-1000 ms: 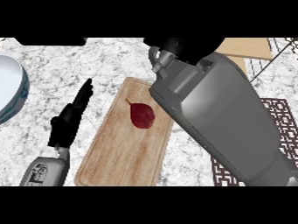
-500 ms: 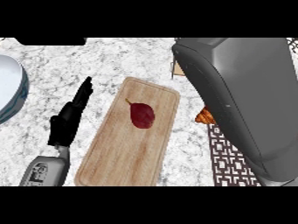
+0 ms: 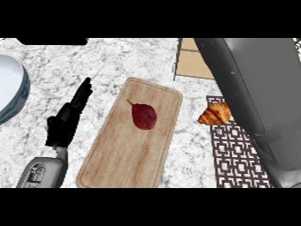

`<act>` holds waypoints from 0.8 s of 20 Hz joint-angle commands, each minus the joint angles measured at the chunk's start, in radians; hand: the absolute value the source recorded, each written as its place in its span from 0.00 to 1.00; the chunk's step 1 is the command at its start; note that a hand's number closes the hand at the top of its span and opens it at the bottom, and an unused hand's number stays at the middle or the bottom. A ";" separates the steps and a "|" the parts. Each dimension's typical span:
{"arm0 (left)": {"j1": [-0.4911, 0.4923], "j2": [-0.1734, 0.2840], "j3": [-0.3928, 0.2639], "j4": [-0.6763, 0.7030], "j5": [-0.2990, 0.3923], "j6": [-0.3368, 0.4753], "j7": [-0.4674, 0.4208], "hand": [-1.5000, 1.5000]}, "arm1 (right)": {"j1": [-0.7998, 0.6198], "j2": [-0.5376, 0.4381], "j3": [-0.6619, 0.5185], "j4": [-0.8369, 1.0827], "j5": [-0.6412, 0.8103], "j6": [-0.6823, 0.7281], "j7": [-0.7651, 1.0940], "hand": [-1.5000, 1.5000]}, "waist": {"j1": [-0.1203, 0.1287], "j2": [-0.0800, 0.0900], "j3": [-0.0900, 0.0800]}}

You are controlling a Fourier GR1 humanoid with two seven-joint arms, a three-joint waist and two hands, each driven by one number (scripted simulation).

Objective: Pick the eggplant from the placemat and place it in the tiered shelf

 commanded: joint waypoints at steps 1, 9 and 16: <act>0.033 -0.008 -0.015 -0.040 -0.002 -0.006 0.011 0.50 | 0.024 -0.007 0.024 0.092 0.027 -0.072 -0.065 1.00 | 0.005 0.000 0.000; -0.056 -0.031 -0.026 -0.010 -0.032 0.019 0.056 0.50 | 0.027 0.007 -0.125 0.143 -0.065 -0.445 -0.104 1.00 | 0.011 0.008 0.002; 0.045 0.002 0.005 -0.066 0.002 -0.019 0.007 0.50 | 0.067 -0.028 -0.182 0.245 -0.159 -0.569 -0.249 1.00 | 0.008 0.001 0.000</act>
